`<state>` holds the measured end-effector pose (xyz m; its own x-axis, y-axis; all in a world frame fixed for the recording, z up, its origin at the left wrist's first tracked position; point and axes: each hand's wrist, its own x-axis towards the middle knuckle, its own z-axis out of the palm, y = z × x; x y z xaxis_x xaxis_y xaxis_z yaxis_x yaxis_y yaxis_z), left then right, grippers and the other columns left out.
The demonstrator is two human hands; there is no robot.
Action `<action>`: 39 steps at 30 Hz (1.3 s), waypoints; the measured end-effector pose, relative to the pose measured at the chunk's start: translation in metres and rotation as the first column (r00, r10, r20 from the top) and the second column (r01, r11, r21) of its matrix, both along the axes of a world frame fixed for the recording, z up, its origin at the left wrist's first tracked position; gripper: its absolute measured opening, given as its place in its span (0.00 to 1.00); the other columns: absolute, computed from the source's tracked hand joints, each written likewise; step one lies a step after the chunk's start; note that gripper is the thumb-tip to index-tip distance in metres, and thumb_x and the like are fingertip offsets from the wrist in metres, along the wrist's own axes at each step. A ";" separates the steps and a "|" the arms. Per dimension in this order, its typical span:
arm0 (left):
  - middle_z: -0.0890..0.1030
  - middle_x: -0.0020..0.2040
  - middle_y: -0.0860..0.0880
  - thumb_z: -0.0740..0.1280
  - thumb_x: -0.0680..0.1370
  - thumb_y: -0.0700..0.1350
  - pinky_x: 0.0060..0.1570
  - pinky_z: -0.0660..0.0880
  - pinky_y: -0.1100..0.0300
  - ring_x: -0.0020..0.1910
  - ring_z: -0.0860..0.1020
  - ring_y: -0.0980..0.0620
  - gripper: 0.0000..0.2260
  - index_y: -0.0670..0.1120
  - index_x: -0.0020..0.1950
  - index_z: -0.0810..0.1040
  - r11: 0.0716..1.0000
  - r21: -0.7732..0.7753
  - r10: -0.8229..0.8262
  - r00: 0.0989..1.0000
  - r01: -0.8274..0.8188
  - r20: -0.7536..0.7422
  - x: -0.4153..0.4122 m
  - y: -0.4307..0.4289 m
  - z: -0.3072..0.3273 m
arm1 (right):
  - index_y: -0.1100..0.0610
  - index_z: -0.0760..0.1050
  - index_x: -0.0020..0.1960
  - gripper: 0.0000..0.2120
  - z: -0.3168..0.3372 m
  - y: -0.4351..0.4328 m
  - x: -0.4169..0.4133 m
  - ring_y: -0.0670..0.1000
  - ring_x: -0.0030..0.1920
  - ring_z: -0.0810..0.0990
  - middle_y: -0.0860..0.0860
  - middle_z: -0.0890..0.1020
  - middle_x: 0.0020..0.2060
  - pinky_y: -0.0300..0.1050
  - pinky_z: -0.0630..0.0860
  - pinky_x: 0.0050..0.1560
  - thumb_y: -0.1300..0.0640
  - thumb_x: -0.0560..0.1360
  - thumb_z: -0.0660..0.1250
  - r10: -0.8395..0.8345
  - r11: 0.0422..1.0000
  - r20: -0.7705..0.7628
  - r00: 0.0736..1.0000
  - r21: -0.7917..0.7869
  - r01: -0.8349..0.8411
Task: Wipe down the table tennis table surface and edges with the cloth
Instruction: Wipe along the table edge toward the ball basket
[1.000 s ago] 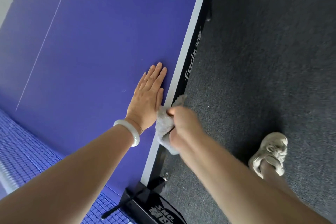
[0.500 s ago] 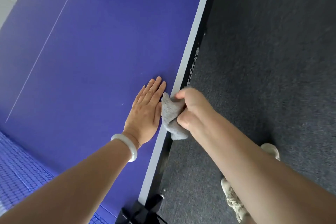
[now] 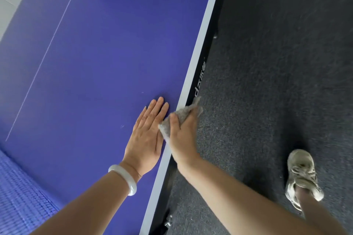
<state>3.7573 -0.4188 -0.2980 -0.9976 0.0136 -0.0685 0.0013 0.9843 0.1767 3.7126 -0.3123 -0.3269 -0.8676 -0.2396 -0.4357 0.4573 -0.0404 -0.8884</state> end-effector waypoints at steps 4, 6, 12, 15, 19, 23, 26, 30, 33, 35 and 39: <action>0.55 0.81 0.50 0.50 0.84 0.44 0.77 0.52 0.48 0.80 0.53 0.49 0.23 0.45 0.80 0.57 1.000 -0.004 0.006 1.000 -0.006 0.019 -0.001 0.002 0.003 | 0.59 0.45 0.81 0.34 -0.002 0.004 -0.059 0.53 0.79 0.53 0.57 0.54 0.79 0.49 0.52 0.79 0.49 0.83 0.57 -0.038 0.998 -0.068 0.997 0.041 0.041; 0.56 0.81 0.50 0.50 0.84 0.44 0.77 0.52 0.48 0.79 0.54 0.49 0.23 0.45 0.80 0.57 1.000 0.008 0.014 1.000 -0.015 0.027 -0.001 0.003 0.004 | 0.59 0.47 0.81 0.32 0.001 0.005 -0.061 0.51 0.78 0.55 0.55 0.56 0.78 0.49 0.54 0.78 0.49 0.83 0.57 -0.081 0.995 -0.107 0.991 0.050 0.087; 0.66 0.77 0.53 0.53 0.82 0.42 0.72 0.62 0.53 0.76 0.64 0.51 0.20 0.47 0.74 0.69 0.991 0.097 0.092 0.995 -0.088 -0.042 -0.007 0.004 0.013 | 0.64 0.54 0.78 0.38 0.002 0.015 -0.014 0.56 0.77 0.59 0.61 0.59 0.76 0.51 0.58 0.76 0.39 0.77 0.51 0.059 0.998 -0.093 0.994 0.039 -0.056; 0.74 0.69 0.51 0.55 0.81 0.39 0.67 0.67 0.58 0.66 0.72 0.49 0.18 0.45 0.66 0.78 0.982 0.151 0.138 0.981 -0.116 -0.139 -0.045 0.008 0.018 | 0.62 0.53 0.78 0.38 -0.003 0.017 -0.046 0.55 0.76 0.59 0.60 0.60 0.75 0.51 0.57 0.76 0.40 0.77 0.52 0.095 0.995 -0.115 0.989 0.018 -0.094; 0.73 0.69 0.44 0.57 0.78 0.35 0.71 0.63 0.55 0.67 0.71 0.44 0.19 0.40 0.67 0.75 0.965 0.175 0.223 0.961 -0.194 -0.164 -0.137 0.031 0.015 | 0.55 0.48 0.81 0.32 -0.009 0.008 -0.134 0.56 0.75 0.61 0.60 0.60 0.75 0.50 0.59 0.75 0.48 0.82 0.58 0.012 0.999 -0.104 0.995 0.053 -0.007; 0.69 0.73 0.45 0.57 0.82 0.36 0.73 0.61 0.48 0.72 0.66 0.46 0.18 0.41 0.72 0.71 0.927 0.232 0.334 0.930 -0.294 -0.155 -0.227 0.047 0.013 | 0.52 0.45 0.81 0.33 -0.013 0.006 -0.184 0.59 0.69 0.68 0.60 0.63 0.70 0.55 0.66 0.70 0.47 0.82 0.58 0.010 0.999 -0.071 0.997 0.044 -0.006; 0.62 0.78 0.49 0.54 0.85 0.41 0.76 0.52 0.54 0.78 0.57 0.50 0.20 0.46 0.77 0.65 0.940 0.166 0.320 0.938 -0.297 -0.133 -0.279 0.039 0.015 | 0.52 0.46 0.81 0.33 -0.014 0.010 -0.182 0.61 0.66 0.70 0.60 0.65 0.67 0.49 0.69 0.66 0.46 0.82 0.58 0.050 0.994 -0.088 0.995 0.099 -0.042; 0.52 0.81 0.52 0.50 0.86 0.47 0.77 0.43 0.57 0.80 0.47 0.54 0.22 0.50 0.80 0.54 0.930 0.032 0.368 0.929 -0.367 -0.035 -0.300 0.020 0.004 | 0.57 0.47 0.80 0.34 -0.015 0.012 -0.180 0.58 0.68 0.68 0.59 0.64 0.68 0.33 0.61 0.63 0.47 0.82 0.59 0.084 0.991 -0.112 0.990 0.116 -0.071; 0.54 0.80 0.53 0.51 0.85 0.48 0.77 0.43 0.58 0.79 0.48 0.55 0.22 0.51 0.80 0.56 0.927 0.051 0.374 0.925 -0.371 -0.075 -0.303 0.018 -0.003 | 0.57 0.43 0.80 0.36 -0.018 0.015 -0.203 0.56 0.69 0.66 0.59 0.62 0.69 0.30 0.58 0.61 0.46 0.82 0.58 0.148 0.985 -0.093 0.985 0.104 -0.138; 0.54 0.80 0.54 0.52 0.85 0.48 0.77 0.44 0.58 0.79 0.49 0.56 0.22 0.52 0.80 0.57 0.930 0.042 0.367 0.926 -0.365 -0.085 -0.304 0.019 -0.002 | 0.56 0.42 0.81 0.36 -0.018 0.015 -0.236 0.58 0.68 0.67 0.60 0.62 0.70 0.32 0.61 0.61 0.46 0.82 0.58 0.120 0.988 -0.071 0.990 0.110 -0.112; 0.54 0.80 0.55 0.53 0.85 0.49 0.77 0.44 0.58 0.79 0.49 0.57 0.22 0.53 0.80 0.57 0.921 0.051 0.389 0.918 -0.386 -0.074 -0.307 0.017 -0.001 | 0.51 0.42 0.81 0.36 -0.009 0.012 -0.310 0.57 0.64 0.70 0.62 0.62 0.71 0.41 0.66 0.61 0.44 0.81 0.58 0.051 0.994 -0.048 0.998 0.094 -0.046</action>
<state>3.4506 -0.4021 -0.2988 -0.9272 -0.3745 0.0059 -0.3636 0.9038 0.2256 3.4029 -0.3007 -0.3363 -0.8775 -0.2426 -0.4138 0.4110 0.0645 -0.9094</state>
